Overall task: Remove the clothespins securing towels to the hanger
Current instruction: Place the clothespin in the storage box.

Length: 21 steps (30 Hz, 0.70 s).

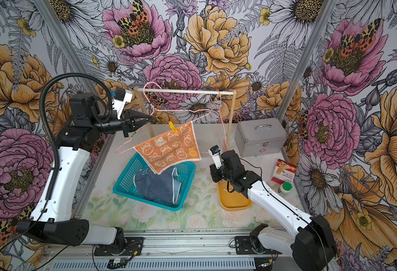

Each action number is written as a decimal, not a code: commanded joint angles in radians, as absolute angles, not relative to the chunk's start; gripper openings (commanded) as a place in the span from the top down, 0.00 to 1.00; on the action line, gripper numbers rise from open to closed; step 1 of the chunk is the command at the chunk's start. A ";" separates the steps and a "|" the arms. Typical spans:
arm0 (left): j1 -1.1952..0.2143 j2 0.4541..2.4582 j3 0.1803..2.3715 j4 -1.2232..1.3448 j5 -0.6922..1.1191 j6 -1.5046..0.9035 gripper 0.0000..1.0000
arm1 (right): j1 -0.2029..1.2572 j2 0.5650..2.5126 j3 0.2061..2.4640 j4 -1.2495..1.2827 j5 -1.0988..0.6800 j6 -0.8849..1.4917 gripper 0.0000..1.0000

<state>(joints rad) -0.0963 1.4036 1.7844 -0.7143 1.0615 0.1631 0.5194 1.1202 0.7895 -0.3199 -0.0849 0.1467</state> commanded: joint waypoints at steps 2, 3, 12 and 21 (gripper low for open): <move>-0.106 1.388 1.805 -0.696 1.040 0.162 1.00 | 0.492 1.082 0.719 -0.250 0.009 0.226 1.00; -0.110 1.387 1.806 -0.696 1.039 0.161 1.00 | 0.486 1.081 0.703 -0.246 0.020 0.234 0.99; -0.115 1.384 1.796 -0.696 1.034 0.158 1.00 | 0.461 1.067 0.652 -0.245 0.056 0.250 0.67; -0.115 1.399 1.784 -0.702 1.038 0.159 1.00 | 0.464 1.034 0.656 -0.248 -0.020 0.237 0.51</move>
